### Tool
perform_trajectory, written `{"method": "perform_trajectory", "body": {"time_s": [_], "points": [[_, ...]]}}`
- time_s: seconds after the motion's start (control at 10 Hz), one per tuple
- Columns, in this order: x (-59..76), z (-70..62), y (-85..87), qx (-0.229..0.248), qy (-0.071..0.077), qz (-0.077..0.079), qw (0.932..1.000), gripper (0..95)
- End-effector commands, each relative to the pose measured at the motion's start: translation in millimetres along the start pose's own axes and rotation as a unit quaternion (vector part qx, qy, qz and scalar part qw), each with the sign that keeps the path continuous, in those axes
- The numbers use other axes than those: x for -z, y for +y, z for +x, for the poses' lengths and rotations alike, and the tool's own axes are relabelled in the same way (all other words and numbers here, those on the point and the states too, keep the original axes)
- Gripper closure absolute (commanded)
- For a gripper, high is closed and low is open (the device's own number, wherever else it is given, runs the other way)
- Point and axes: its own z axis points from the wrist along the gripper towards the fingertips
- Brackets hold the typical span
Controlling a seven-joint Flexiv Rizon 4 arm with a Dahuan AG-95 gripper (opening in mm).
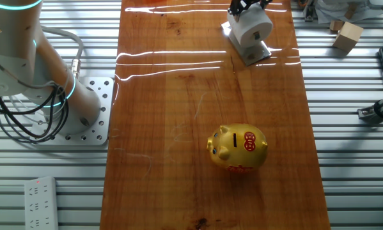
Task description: Take the roll of paper down from the shelf
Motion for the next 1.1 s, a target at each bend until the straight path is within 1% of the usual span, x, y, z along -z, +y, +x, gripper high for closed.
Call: {"method": "perform_trajectory", "body": {"time_s": [0.1,0.2,0.6,1.1], "points": [[-0.4,2.1,0.7,0.003,0.001,0.002,1.0,95.0],[-1.8,3.5,-0.1,0.008,-0.001,0.004,1.0,95.0],[-2.3,6.0,-5.1,0.024,-0.002,0.003,0.9997,95.0],[-4.1,12.1,-2.4,0.027,-0.003,0.004,0.9996,95.0]]}}
